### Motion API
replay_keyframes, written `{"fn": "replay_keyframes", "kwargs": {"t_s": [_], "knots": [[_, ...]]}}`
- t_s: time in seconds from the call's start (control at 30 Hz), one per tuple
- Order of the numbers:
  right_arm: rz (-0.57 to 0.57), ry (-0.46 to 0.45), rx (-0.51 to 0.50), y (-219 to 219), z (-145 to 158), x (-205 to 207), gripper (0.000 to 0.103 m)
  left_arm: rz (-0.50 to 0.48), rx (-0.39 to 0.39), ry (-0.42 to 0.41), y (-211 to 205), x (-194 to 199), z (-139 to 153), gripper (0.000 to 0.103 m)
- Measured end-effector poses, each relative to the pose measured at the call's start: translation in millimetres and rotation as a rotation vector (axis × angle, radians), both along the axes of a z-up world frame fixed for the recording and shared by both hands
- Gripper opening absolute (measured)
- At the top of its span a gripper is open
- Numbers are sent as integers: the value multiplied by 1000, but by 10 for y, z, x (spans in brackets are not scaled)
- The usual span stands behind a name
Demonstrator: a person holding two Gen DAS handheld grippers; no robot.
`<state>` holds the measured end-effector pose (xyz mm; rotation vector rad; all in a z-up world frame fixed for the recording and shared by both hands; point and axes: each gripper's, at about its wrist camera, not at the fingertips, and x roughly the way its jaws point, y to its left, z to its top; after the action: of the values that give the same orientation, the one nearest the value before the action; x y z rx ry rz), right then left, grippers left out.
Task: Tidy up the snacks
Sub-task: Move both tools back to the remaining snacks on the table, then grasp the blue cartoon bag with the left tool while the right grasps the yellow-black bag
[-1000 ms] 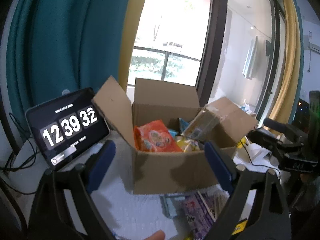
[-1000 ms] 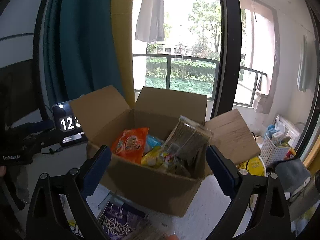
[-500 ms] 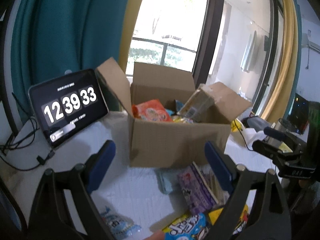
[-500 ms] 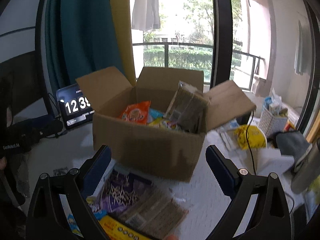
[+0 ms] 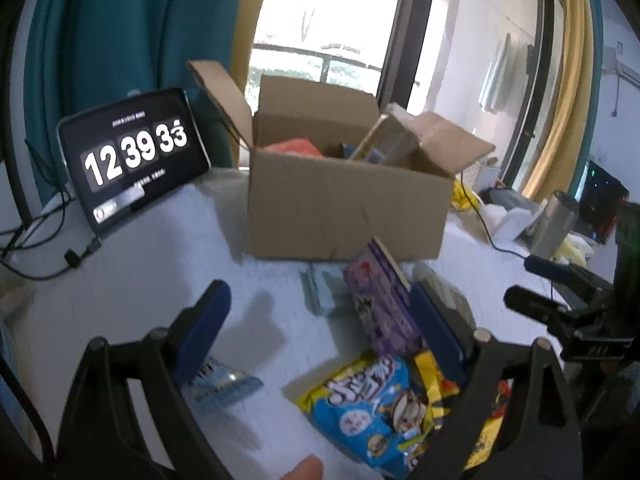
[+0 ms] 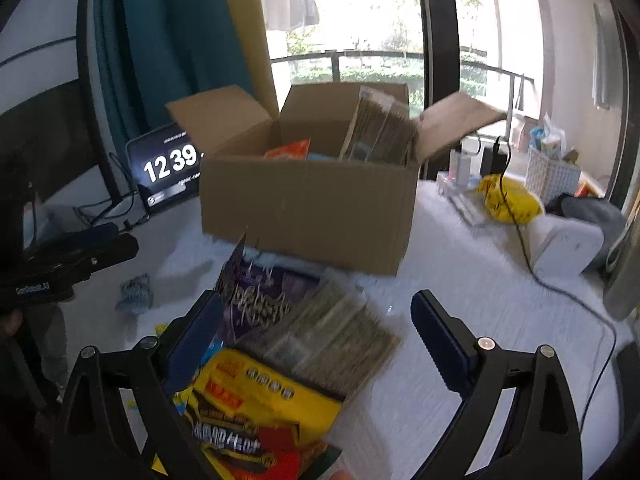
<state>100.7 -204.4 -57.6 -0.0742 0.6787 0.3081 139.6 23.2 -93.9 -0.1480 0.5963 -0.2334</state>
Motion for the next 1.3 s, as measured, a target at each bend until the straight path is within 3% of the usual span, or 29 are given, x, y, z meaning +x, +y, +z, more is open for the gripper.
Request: {"fn": "replay_keyframes", "kwargs": {"t_s": [0.17,0.43,0.8,0.83,0.93,1.07,1.3], "knots": [[13,47,0,-1,-186,-89,93,-35,-8,31,-103,-82,-127,99],[35,139,18,59,-506,-283,89,-61,-15,134,-225,-176,-437,100],[85,237,85,89,-699,-343,89,-106,-9,256,-299,-242,-716,100],[86,244,89,100,-703,-351,87,-107,-10,265,-305,-235,-729,100],[130,260,132,110,-716,-367,63,-109,-15,292,-335,-207,-768,100],[154,251,117,140,-671,-394,57,-120,-5,308,-420,-166,-763,100],[102,187,138,-138,-466,-371,56,-108,8,331,-541,-34,-762,100]]}}
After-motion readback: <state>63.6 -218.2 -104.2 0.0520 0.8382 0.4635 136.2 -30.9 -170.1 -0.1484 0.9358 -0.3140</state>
